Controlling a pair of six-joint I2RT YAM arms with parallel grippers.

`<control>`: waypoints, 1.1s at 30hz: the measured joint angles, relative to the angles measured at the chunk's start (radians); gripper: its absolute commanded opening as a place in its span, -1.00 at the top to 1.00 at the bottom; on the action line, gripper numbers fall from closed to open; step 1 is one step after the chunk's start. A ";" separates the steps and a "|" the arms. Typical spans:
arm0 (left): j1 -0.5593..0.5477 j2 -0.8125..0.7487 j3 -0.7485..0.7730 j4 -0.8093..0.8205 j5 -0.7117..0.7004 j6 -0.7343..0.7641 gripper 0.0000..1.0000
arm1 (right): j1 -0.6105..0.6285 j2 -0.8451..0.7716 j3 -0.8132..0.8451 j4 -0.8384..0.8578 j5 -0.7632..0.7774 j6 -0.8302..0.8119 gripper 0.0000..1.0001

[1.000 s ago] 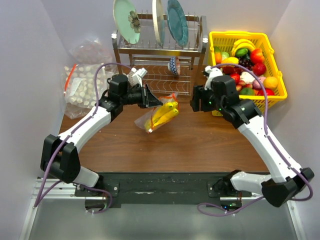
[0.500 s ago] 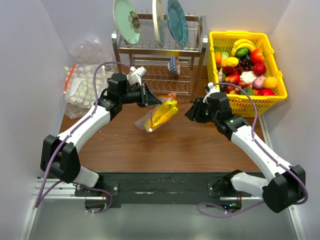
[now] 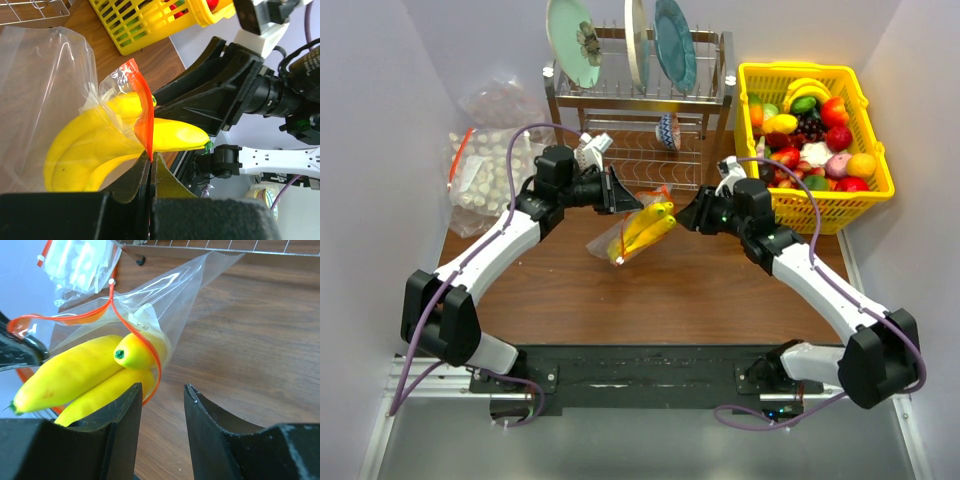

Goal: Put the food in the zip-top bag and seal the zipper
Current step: Adjust the zipper food storage bag at the center of the board.

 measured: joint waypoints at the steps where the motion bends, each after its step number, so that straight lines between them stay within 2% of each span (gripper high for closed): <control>1: 0.000 0.000 0.001 -0.001 0.000 0.000 1.00 | 0.003 0.010 0.000 0.003 -0.003 0.000 0.17; 5: 0.000 0.000 0.005 -0.002 0.002 0.001 1.00 | 0.014 0.042 0.000 0.014 -0.010 0.001 0.22; 8: 0.002 0.000 0.005 -0.004 0.002 0.006 1.00 | 0.021 0.056 -0.001 0.028 -0.014 0.006 0.35; 10: 0.003 0.000 0.005 -0.006 0.003 0.007 1.00 | 0.026 0.066 -0.001 0.047 -0.015 0.009 0.69; 11: 0.005 0.000 0.005 -0.006 0.003 0.007 1.00 | 0.027 0.070 -0.001 0.053 -0.014 0.010 0.79; 12: 0.006 0.000 0.005 -0.006 0.003 0.007 1.00 | 0.029 0.076 -0.001 0.058 -0.015 0.013 1.00; 19: 0.015 0.000 0.012 -0.028 0.003 0.012 1.00 | 0.051 0.116 0.035 0.013 -0.008 0.004 1.00; 21: 0.027 0.000 0.019 -0.039 0.003 0.021 1.00 | 0.055 0.116 0.089 -0.073 0.013 -0.013 1.00; 24: 0.055 0.000 0.063 -0.113 -0.003 0.062 1.00 | 0.058 0.128 0.248 -0.258 0.048 -0.058 1.00; 30: 0.090 0.015 0.249 -0.282 -0.108 0.194 1.00 | 0.058 0.243 0.695 -0.612 0.087 -0.159 1.00; 33: 0.089 0.016 0.290 -0.338 -0.160 0.243 1.00 | 0.059 0.254 0.798 -0.711 0.110 -0.190 1.00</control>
